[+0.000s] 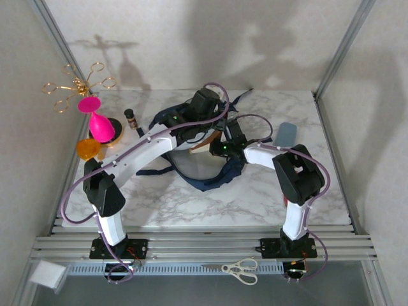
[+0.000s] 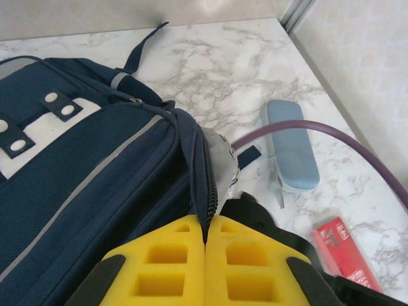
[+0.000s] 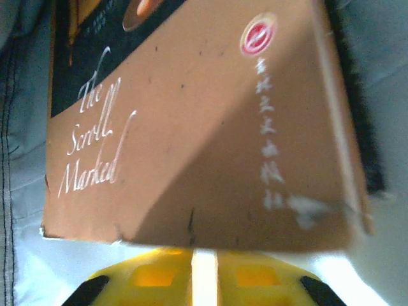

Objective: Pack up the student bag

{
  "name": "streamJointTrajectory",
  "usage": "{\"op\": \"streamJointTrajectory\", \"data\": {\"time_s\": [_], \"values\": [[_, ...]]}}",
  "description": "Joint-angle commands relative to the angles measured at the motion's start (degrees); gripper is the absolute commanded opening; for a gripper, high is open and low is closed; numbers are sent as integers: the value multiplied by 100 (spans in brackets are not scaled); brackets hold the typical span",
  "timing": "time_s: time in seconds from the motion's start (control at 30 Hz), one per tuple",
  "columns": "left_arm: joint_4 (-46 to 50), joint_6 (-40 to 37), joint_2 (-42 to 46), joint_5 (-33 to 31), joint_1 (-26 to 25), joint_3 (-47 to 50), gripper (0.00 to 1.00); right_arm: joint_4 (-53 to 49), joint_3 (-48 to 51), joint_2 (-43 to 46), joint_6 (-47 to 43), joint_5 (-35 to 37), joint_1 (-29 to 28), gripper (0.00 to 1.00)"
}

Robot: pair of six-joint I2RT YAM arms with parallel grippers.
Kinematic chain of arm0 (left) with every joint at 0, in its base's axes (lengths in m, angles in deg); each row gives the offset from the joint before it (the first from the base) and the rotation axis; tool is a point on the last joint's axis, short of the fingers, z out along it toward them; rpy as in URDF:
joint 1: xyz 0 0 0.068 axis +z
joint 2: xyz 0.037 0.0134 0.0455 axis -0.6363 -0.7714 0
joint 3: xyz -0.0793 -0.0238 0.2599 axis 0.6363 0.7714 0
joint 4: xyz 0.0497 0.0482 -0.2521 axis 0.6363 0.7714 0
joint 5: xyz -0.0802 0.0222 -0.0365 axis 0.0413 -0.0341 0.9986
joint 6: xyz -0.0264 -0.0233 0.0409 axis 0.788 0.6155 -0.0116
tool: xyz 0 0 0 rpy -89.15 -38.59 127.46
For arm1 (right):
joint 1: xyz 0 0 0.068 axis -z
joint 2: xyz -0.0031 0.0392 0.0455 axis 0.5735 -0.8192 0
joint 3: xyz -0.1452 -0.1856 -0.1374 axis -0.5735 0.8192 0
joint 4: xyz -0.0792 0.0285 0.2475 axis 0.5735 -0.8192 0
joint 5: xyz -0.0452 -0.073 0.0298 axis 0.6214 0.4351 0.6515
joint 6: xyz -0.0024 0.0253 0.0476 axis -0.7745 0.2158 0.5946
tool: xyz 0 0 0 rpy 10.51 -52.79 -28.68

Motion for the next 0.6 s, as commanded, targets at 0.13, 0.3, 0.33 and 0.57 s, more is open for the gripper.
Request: {"op": "streamJointTrajectory", "data": {"time_s": [0.13, 0.3, 0.33, 0.57], "values": [[-1219, 923, -110, -119, -126, -73, 0, -744, 1408, 2374, -160, 102, 586, 28], [-1813, 1541, -810, -77, -219, -295, 0, -1803, 1529, 3538, -111, 852, 1296, 35], [-1836, 1694, -992, 87, -199, -478, 0, -1999, 1430, 3647, -107, 938, 1416, 35], [-1815, 1861, -1347, 1280, -171, -1019, 24, -2711, 702, 3983, -12, 980, 1458, 36]]}}
